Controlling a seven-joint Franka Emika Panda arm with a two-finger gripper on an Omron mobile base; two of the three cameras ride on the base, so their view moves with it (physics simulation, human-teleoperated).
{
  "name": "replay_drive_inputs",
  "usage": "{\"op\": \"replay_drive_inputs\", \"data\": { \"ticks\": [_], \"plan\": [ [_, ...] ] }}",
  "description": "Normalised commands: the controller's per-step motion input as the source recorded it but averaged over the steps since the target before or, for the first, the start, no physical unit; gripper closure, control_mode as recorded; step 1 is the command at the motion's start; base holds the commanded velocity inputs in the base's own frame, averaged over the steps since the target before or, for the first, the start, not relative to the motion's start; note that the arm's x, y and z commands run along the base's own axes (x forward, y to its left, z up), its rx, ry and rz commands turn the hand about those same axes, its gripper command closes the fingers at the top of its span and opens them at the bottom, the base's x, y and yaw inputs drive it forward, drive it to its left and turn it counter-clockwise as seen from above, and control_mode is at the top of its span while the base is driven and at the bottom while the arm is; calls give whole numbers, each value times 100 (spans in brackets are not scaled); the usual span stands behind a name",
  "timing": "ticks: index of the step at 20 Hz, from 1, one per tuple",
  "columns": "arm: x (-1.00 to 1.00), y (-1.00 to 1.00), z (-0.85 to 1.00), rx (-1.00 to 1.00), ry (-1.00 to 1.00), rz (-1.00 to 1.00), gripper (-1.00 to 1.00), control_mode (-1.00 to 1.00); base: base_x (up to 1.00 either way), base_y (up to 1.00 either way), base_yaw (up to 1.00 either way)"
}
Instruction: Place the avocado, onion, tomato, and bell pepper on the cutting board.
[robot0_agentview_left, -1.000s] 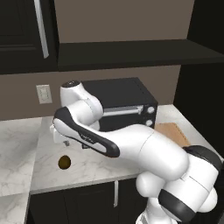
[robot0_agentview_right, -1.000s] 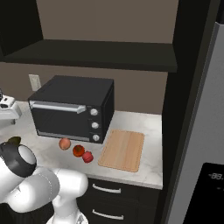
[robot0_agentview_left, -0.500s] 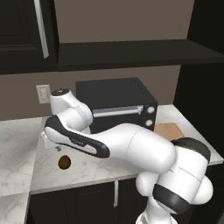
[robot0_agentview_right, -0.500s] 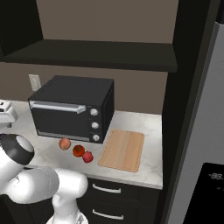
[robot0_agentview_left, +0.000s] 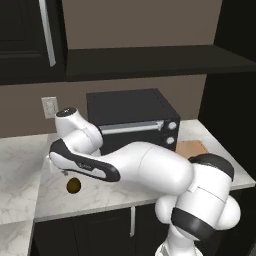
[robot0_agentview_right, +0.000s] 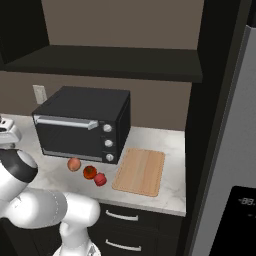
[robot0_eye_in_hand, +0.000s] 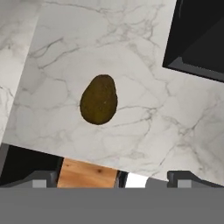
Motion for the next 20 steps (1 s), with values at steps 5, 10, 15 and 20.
{"op": "replay_drive_inputs", "data": {
  "ticks": [5, 10, 15, 20],
  "plan": [
    [18, 5, -22, 0, 0, 0, -100, -100, 0, 0, 0],
    [18, 9, -21, 0, 0, 0, -100, -100, 0, 0, 0],
    [22, 14, -22, 0, 0, 0, -100, -100, 0, 0, 0],
    [17, 14, -18, 0, 0, 0, -100, -100, 0, 0, 0]
  ]
}}
